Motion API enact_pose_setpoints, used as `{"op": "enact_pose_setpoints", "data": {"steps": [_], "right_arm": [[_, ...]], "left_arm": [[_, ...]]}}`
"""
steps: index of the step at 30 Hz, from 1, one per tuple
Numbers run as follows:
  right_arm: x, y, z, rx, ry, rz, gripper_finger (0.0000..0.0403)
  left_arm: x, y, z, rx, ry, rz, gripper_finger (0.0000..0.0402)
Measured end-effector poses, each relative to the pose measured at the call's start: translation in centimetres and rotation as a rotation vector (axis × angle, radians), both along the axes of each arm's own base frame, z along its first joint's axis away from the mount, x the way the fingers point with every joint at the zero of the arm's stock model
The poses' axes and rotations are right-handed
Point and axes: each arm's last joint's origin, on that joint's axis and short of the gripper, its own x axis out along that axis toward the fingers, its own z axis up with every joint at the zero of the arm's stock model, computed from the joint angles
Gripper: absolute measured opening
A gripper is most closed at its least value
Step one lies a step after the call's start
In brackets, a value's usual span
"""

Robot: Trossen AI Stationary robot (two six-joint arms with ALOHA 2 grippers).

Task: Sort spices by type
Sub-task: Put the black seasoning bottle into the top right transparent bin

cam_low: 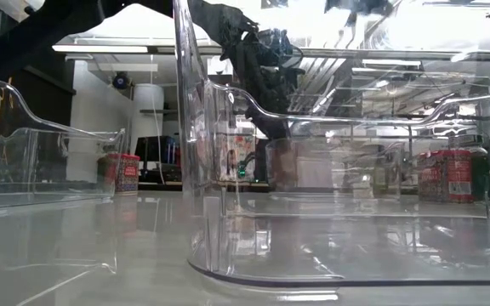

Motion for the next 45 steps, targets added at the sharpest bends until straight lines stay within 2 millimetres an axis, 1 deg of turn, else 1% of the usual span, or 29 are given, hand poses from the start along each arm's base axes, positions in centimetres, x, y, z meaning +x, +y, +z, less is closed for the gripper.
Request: {"op": "enact_pose_setpoints", "data": {"steps": [3, 6, 9, 12, 14, 17, 20, 22, 24, 26, 28, 32, 33, 34, 36, 39, 41, 45], "right_arm": [[0.2, -0.2, -3.2, 0.043, 0.175, -0.055, 0.0251], [0.7, -1.0, -6.9, 0.079, 0.235, -0.104, 0.0251], [1.4, -2.2, -10.4, 0.131, 0.206, -0.125, 0.0251], [2.0, -3.2, -12.7, 0.171, 0.127, -0.118, 0.0251], [2.3, -3.7, -13.2, 0.181, 0.064, -0.106, 0.0251], [2.7, -4.4, -12.7, 0.154, -0.007, -0.086, 0.025], [3.2, -5.4, -12.4, 0.122, -0.034, -0.077, 0.0237], [3.5, -6.3, -12.5, 0.116, -0.034, -0.077, 0.0219], [4.1, -7.3, -13.2, 0.121, -0.014, -0.06, 0.0197], [5.0, -8.1, -13.9, 0.131, 0.016, -0.015, 0.0172], [6.1, -8.7, -14.6, 0.129, 0.052, 0.042, 0.0134], [8.8, -9.6, -15.8, 0.119, 0.12, 0.163, 0.0025], [9.3, -9.8, -16.1, 0.113, 0.145, 0.187, 0.0014], [9.8, -10.0, -16.3, 0.117, 0.165, 0.206, 0.0014], [10.5, -10.6, -16.8, 0.12, 0.213, 0.241, 0.0013], [11.1, -11.3, -17.9, 0.124, 0.288, 0.287, 0.0003], [11.4, -11.5, -18.3, 0.123, 0.319, 0.311, 0.0005], [11.7, -11.6, -18.3, 0.08, 0.354, 0.357, 0.0002]], "left_arm": [[0.0, 0.0, 0.0, -0.001, 0.004, 0.0, 0.0225], [0.0, 0.0, 0.0, -0.001, 0.005, 0.0, 0.0225], [0.0, 0.0, 0.0, -0.001, 0.005, 0.0, 0.0226], [-0.1, 0.0, 0.0, 0.007, 0.01, 0.0, 0.0226], [-0.6, 0.1, 0.5, 0.018, 0.031, -0.008, 0.0226], [-1.8, 0.5, 2.0, 0.044, 0.052, 0.014, 0.0226], [-4.0, 1.2, 4.3, 0.039, 0.072, 0.062, 0.0225], [-5.7, 1.8, 6.0, 0.025, 0.07, 0.106, 0.022], [-7.4, 2.3, 7.9, 0.02, 0.048, 0.147, 0.0207], [-9.1, 2.5, 10.2, 0.023, -0.006, 0.179, 0.018], [-10.7, 2.3, 12.5, 0.042, -0.065, 0.205, 0.0138], [-13.5, 1.2, 16.8, 0.094, -0.201, 0.235, 0.0027], [-14.1, 0.8, 17.6, 0.106, -0.236, 0.24, 0.0014], [-14.8, 0.4, 18.4, 0.112, -0.267, 0.25, 0.0012], [-16.1, -0.5, 19.3, 0.13, -0.302, 0.265, 0.0008], [-17.7, -2.0, 19.4, 0.14, -0.361, 0.27, 0.0002], [-18.6, -3.2, 18.9, 0.144, -0.397, 0.254, 0.0001], [-19.9, -6.0, 16.6, 0.141, -0.505, 0.214, 0.0001]]}}
